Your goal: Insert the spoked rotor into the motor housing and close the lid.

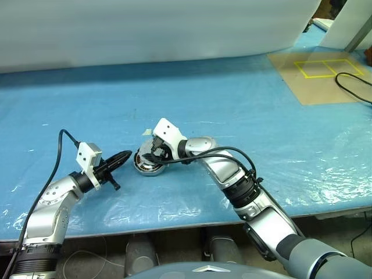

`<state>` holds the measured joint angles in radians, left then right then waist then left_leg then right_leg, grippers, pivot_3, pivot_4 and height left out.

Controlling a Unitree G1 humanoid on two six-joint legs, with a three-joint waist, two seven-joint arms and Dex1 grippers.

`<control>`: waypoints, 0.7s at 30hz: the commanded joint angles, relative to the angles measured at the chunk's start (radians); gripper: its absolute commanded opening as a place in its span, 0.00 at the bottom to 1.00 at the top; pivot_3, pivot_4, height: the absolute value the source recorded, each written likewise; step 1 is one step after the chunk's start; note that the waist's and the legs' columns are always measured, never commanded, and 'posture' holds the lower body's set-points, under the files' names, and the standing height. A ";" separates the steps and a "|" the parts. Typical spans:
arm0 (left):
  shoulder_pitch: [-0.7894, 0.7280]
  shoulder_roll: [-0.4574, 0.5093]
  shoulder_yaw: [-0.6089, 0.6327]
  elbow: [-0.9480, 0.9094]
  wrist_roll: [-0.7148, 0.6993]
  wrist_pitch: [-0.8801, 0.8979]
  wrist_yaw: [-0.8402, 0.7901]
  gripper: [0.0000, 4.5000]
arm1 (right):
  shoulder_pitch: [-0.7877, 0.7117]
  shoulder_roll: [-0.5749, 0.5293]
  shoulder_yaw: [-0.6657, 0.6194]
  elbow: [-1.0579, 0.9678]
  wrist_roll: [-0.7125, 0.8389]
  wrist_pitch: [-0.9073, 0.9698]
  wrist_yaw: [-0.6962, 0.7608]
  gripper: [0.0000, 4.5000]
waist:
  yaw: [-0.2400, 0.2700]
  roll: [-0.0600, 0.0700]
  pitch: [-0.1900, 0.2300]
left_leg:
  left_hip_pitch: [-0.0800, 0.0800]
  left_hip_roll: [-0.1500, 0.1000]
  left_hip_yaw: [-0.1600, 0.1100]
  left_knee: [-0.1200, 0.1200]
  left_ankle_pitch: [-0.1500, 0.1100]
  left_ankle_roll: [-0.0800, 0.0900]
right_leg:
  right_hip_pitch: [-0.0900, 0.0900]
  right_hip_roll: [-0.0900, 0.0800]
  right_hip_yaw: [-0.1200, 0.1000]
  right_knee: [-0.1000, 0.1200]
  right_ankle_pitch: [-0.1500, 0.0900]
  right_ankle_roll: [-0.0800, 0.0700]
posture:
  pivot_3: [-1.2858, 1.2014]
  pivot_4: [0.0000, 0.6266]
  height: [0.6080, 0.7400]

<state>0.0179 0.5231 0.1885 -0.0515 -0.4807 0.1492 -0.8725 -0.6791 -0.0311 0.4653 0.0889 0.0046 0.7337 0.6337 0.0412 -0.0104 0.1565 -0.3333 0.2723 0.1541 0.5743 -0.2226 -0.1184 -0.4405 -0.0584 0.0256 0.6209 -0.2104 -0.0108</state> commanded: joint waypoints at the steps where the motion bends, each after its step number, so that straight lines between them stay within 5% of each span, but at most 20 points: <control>1: -0.005 -0.002 0.002 -0.009 0.005 -0.021 -0.007 0.00 | -0.004 0.016 -0.023 -0.019 0.015 -0.001 -0.017 0.70 | 0.000 0.000 0.000 | 0.000 0.000 0.000 0.000 0.000 0.000 | 0.000 0.000 0.000 0.000 0.000 0.000 | 0.52 0.24 1.00; 9: -0.023 -0.005 -0.010 0.008 0.014 -0.022 -0.012 0.00 | 0.001 0.029 -0.066 -0.006 0.061 0.048 -0.021 0.70 | 0.000 0.000 0.000 | 0.000 0.000 0.000 0.001 0.000 0.000 | 0.000 0.000 0.000 0.000 0.000 -0.001 | 0.52 0.24 1.00; 21: -0.029 -0.007 -0.016 0.018 0.023 -0.023 -0.020 0.00 | 0.053 -0.062 0.070 -0.070 0.054 -0.219 0.182 0.70 | 0.000 0.000 0.000 | 0.000 0.000 0.000 0.001 0.000 0.000 | 0.000 0.000 0.000 0.001 0.001 0.001 | 0.52 0.24 1.00</control>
<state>-0.0064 0.5158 0.1646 -0.0209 -0.4579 0.1483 -0.8895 -0.6275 -0.0940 0.5187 0.0701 0.0517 0.5683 0.7876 0.0411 -0.0105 0.1565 -0.3335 0.2723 0.1541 0.5750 -0.2226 -0.1183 -0.4405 -0.0584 0.0255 0.6215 -0.2095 -0.0093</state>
